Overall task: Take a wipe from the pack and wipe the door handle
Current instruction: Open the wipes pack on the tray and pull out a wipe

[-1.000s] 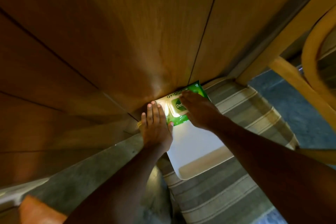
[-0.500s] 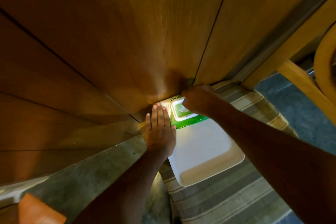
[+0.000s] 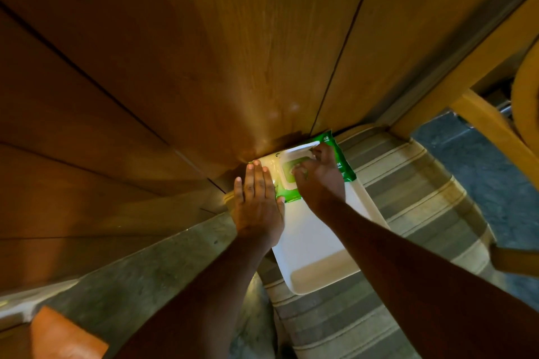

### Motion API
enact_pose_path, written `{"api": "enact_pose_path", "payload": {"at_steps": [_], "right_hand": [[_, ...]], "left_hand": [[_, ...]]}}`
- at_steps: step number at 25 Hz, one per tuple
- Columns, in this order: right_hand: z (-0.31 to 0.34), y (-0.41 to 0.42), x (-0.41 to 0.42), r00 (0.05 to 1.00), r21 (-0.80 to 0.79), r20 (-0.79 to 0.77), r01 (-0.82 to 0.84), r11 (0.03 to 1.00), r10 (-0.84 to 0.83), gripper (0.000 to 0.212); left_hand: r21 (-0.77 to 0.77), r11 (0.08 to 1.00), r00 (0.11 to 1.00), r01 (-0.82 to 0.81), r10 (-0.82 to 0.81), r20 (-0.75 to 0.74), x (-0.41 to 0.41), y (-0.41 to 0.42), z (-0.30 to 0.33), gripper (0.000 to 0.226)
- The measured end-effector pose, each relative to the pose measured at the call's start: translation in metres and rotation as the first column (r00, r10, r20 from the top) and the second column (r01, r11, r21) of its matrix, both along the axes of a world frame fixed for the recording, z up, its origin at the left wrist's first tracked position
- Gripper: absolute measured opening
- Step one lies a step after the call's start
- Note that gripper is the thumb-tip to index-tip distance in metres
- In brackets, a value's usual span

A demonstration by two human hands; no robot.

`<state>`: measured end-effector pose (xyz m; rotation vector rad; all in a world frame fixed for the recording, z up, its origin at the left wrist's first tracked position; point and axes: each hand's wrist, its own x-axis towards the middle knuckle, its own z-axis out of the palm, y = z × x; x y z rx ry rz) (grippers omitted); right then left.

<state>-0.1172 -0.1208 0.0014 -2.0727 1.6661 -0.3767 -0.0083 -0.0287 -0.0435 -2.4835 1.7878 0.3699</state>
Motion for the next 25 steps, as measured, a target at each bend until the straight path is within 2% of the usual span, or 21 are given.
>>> {"api": "enact_pose_path", "payload": {"at_steps": [5,6,8,10,11,13,14,15,16,18,21,23,25], "right_hand": [[-0.003,-0.008,0.018,0.982,-0.113,-0.175,0.051,0.992,-0.070,0.021],[-0.004,-0.011,0.019,0.983,-0.119,-0.159,0.077,0.990,-0.096,0.021],[0.003,-0.015,0.016,0.991,-0.034,-0.097,0.094,0.995,-0.097,0.026],[0.020,-0.018,0.007,0.979,0.095,0.075,0.182,0.979,-0.190,0.023],[0.034,-0.018,0.000,0.918,0.164,0.233,0.288,0.944,-0.320,0.020],[0.071,-0.014,-0.011,0.618,0.361,0.554,0.426,0.830,-0.558,0.020],[0.093,-0.013,-0.018,0.474,0.424,0.653,0.418,0.804,-0.591,0.020],[0.119,-0.011,-0.020,0.398,0.445,0.709,0.388,0.807,-0.582,0.018],[0.141,-0.008,-0.020,0.373,0.437,0.746,0.350,0.829,-0.551,0.014],[0.198,0.000,-0.007,0.374,0.383,0.796,0.297,0.875,-0.475,0.009],[0.299,0.019,0.029,0.344,0.280,0.877,0.200,0.939,-0.335,0.011],[0.363,0.040,0.056,0.378,0.154,0.907,0.112,0.982,-0.185,0.017],[0.425,0.065,0.085,0.392,0.044,0.919,0.016,0.999,-0.047,0.026]], "left_hand": [[0.006,1.000,1.000,0.004,-0.004,0.014,0.001,0.001,-0.002,0.079],[0.009,1.000,1.000,0.005,-0.005,0.017,0.001,0.000,-0.002,0.079],[0.034,0.999,1.000,0.005,-0.006,0.011,0.001,0.001,-0.001,0.080],[0.076,0.997,1.000,0.013,-0.013,-0.006,0.003,0.000,0.004,0.080],[0.095,0.995,0.999,0.024,-0.021,-0.029,0.004,-0.001,0.010,0.080],[0.085,0.996,0.993,0.037,-0.027,-0.114,0.013,0.001,0.031,0.079],[0.048,0.998,0.984,0.028,-0.019,-0.179,0.020,0.004,0.049,0.077],[-0.016,1.000,0.969,0.005,-0.009,-0.248,0.029,0.009,0.073,0.075],[-0.077,0.997,0.947,-0.012,-0.013,-0.322,0.038,0.018,0.098,0.073],[-0.192,0.980,0.902,-0.054,-0.034,-0.430,0.060,0.036,0.164,0.070],[-0.287,0.951,0.862,-0.119,-0.044,-0.505,0.092,0.056,0.294,0.062],[-0.413,0.885,0.806,-0.216,-0.076,-0.586,0.104,0.070,0.381,0.059],[-0.511,0.775,0.705,-0.373,-0.121,-0.698,0.117,0.086,0.465,0.050]]}}
